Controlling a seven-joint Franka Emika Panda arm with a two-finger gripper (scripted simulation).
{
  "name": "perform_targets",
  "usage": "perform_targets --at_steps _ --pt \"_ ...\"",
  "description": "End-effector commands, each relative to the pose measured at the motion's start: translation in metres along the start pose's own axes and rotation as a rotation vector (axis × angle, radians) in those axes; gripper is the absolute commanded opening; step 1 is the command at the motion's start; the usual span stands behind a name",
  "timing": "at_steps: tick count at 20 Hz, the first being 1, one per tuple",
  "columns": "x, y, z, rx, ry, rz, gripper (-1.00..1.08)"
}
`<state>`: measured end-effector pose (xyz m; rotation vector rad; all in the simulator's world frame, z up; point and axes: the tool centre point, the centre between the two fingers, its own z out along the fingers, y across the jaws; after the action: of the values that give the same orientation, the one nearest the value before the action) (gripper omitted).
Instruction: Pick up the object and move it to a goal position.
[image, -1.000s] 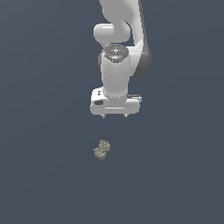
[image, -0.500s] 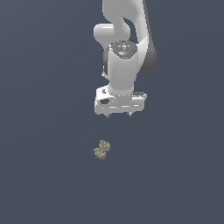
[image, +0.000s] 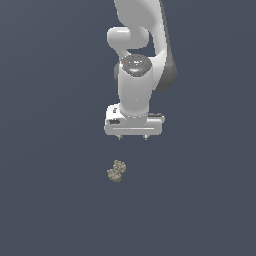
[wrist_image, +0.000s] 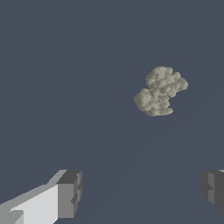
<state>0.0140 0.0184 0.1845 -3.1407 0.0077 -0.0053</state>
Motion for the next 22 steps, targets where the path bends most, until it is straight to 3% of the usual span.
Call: perform_targets --at_steps 1,13,22 --pt "0.009 0.006 0.006 0.002 -0.001 0.05 1.0" --pt "0.063 0.047 0.053 0.004 -0.004 0.388 1.0" --pt "0.081 0.064 0.074 -0.001 -0.003 0.519 1.0"
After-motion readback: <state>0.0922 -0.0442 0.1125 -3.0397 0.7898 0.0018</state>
